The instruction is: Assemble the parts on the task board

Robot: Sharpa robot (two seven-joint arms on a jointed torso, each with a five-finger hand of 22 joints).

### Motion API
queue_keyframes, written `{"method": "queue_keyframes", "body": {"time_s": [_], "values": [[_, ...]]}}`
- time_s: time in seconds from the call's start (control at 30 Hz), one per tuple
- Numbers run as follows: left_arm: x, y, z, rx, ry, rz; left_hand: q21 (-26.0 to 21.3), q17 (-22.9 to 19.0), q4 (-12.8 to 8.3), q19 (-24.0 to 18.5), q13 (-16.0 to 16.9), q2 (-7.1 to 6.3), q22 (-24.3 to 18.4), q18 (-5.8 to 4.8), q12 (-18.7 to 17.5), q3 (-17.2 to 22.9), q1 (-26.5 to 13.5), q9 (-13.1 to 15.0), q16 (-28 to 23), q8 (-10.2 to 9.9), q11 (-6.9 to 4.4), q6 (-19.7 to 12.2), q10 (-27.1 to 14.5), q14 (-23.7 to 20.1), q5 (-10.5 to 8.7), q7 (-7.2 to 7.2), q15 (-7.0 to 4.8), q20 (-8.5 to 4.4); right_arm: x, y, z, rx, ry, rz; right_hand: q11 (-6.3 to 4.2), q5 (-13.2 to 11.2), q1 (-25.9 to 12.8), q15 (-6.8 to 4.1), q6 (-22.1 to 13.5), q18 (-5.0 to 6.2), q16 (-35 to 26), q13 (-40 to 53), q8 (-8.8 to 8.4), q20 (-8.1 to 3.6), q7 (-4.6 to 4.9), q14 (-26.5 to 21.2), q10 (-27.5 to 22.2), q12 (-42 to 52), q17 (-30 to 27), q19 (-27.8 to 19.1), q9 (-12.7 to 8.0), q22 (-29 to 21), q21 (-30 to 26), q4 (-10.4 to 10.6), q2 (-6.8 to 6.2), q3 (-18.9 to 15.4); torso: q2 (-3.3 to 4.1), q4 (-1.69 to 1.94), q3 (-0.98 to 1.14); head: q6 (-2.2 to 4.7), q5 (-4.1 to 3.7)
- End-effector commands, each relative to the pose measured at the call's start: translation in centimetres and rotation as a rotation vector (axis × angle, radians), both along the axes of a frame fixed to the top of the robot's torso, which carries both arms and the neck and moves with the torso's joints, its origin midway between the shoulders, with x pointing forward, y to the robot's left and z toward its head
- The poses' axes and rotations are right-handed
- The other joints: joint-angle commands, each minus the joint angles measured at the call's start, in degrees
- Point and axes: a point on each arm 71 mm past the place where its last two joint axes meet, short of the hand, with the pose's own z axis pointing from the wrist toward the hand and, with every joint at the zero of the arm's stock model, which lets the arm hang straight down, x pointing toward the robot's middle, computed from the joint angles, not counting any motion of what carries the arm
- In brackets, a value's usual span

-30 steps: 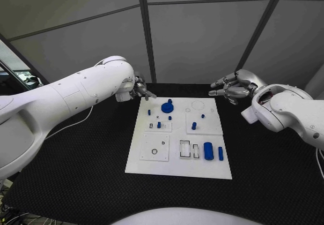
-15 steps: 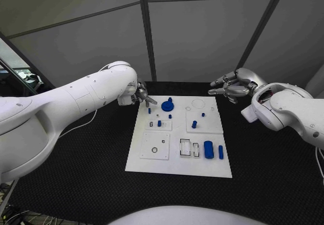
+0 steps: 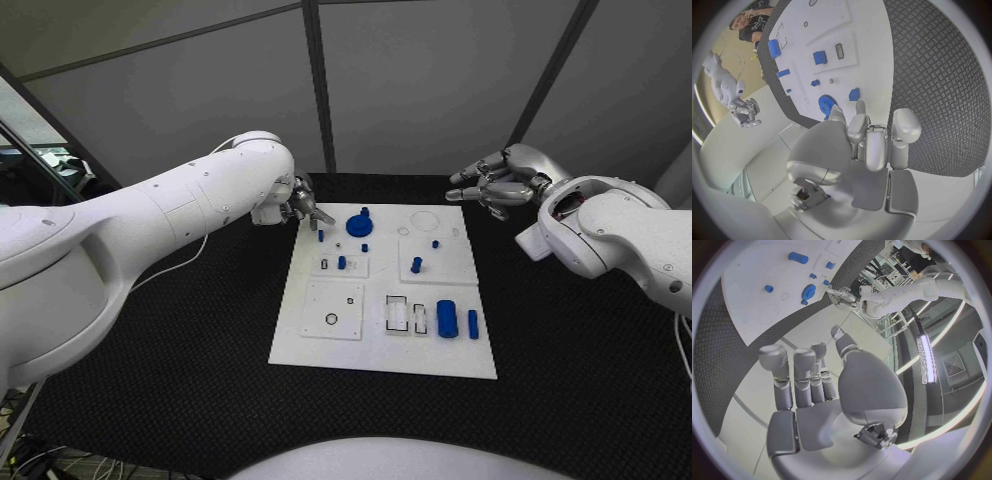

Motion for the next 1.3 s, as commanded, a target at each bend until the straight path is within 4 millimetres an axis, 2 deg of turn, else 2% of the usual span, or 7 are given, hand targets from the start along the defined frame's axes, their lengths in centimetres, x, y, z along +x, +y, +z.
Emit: {"method": "queue_keyframes", "body": {"time_s": [0.03,1.0,1.3], "values": [[0.03,0.04,0.0,0.015,0.001,-0.015,0.4,9.9,-0.3,0.4,7.5,0.1,0.1,-0.16,0.2,0.0,0.5,0.1,0.2,0.3,-0.22,0.4,0.4,4.3,0.31,-0.21,0.1,-0.07,0.0,0.11,0.16,0.004,-0.005,0.011,0.03,0.2,-0.3,0.15,-0.4,0.56,-0.3,-0.1,-0.28,-0.12,-0.01,0.2,-0.4,-0.2,-0.1,0.1,0.0,-0.1,-0.3,-0.2,0.15,-0.1,0.0,-0.03,0.0,-0.01,-0.05],[-0.32,-0.41,-0.98,0.021,0.047,-0.04,0.5,10.3,-2.0,0.5,7.7,1.12,0.6,-0.23,0.8,0.6,3.0,0.8,0.7,0.9,-0.44,0.4,0.6,4.4,1.36,-0.47,-0.04,-0.24,0.0,0.16,0.15,0.004,-0.003,0.012,0.03,0.3,-0.3,0.15,-0.4,0.57,-0.5,-0.2,-0.27,-0.12,-0.01,0.2,-0.4,-0.3,-0.2,0.1,0.0,-0.2,-0.5,-0.2,0.25,0.0,0.01,0.04,0.03,-0.13,-0.15],[-0.3,-0.57,-0.97,0.013,0.04,-0.045,0.5,10.4,-3.6,0.5,7.8,2.58,0.8,-0.22,0.8,1.6,5.0,1.0,0.8,1.0,-0.61,0.2,0.6,4.4,1.45,-0.66,-0.17,-0.35,-0.01,0.16,0.15,0.004,-0.004,0.012,0.03,0.3,-0.3,0.15,-0.4,0.57,-0.5,-0.2,-0.27,-0.12,-0.01,0.2,-0.4,-0.3,-0.2,0.1,0.0,-0.2,-0.5,-0.2,0.25,0.0,0.02,0.01,0.04,-0.22,-0.13]]}}
